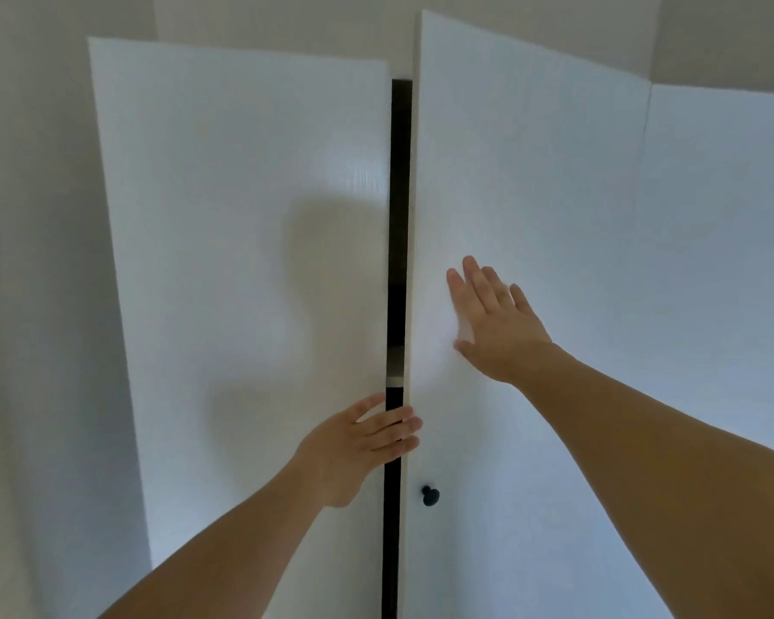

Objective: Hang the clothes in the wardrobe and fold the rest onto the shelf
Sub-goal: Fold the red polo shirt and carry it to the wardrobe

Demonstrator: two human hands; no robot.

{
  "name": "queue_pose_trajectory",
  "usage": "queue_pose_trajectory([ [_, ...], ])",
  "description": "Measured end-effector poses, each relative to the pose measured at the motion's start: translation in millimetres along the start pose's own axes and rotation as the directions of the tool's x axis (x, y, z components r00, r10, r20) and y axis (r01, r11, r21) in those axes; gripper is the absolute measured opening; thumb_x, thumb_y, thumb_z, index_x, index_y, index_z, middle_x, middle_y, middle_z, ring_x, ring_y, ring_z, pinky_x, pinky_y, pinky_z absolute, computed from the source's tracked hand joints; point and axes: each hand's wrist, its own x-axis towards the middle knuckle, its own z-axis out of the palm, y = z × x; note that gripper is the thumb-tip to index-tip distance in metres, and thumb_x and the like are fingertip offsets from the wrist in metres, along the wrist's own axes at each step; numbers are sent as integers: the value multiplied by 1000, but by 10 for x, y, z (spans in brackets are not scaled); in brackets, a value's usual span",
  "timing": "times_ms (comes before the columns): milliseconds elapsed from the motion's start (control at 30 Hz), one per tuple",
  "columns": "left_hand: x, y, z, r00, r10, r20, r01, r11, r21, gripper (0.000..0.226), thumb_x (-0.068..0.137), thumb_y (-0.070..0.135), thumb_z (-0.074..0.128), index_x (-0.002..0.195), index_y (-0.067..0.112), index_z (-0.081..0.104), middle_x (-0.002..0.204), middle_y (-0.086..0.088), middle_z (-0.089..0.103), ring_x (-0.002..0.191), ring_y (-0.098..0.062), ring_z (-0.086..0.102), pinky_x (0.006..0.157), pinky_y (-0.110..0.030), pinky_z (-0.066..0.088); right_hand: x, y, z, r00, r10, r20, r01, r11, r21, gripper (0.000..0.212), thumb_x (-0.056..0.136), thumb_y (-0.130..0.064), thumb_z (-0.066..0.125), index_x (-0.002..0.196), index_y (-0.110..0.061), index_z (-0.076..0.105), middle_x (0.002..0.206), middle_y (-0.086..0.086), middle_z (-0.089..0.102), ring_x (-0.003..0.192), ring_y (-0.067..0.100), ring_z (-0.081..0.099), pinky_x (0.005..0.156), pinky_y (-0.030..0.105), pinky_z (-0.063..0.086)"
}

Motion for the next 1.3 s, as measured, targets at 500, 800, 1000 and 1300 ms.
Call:
queue_pose_trajectory([
  [500, 293, -169, 196, 965, -134, 228, 133, 991, 16, 73, 97, 26, 29, 149, 21, -21, 149, 1, -40, 137, -20, -38, 114, -48, -19, 293, 32, 557, 994, 112, 8, -110, 981, -162, 106, 91, -51, 50, 136, -22, -42, 147, 6, -43, 143, 30, -25, 117, 51, -6],
  [800, 488, -288, 373, 940, -176, 293, 181, 983, 11, 75, 96, 29, 31, 150, 24, -20, 150, 3, -39, 137, -20, -38, 113, -50, -20, 466, 100, 859, 993, 120, -16, -121, 984, -132, 99, 93, -57, 39, 134, -22, -45, 145, 12, -45, 142, 35, -25, 117, 53, -6],
  [1000, 563, -383, 458, 939, -200, 280, 205, 979, 12, 71, 98, 42, 27, 150, 30, -19, 151, 9, -37, 136, -25, -40, 108, -54, -26, 579, 160, 994, 996, 82, -23, -84, 990, -117, 97, 95, -55, 37, 132, -22, -46, 140, 13, -49, 140, 37, -28, 118, 50, -3],
  [1300, 579, -360, 452, 920, -217, 327, 216, 976, 39, 71, 98, 43, 26, 148, 30, -22, 150, 9, -39, 135, -26, -41, 109, -55, -25, 531, 125, 984, 995, 94, -28, -97, 990, -98, 95, 95, -52, 39, 136, -22, -42, 141, 12, -48, 141, 36, -25, 119, 48, -2],
])
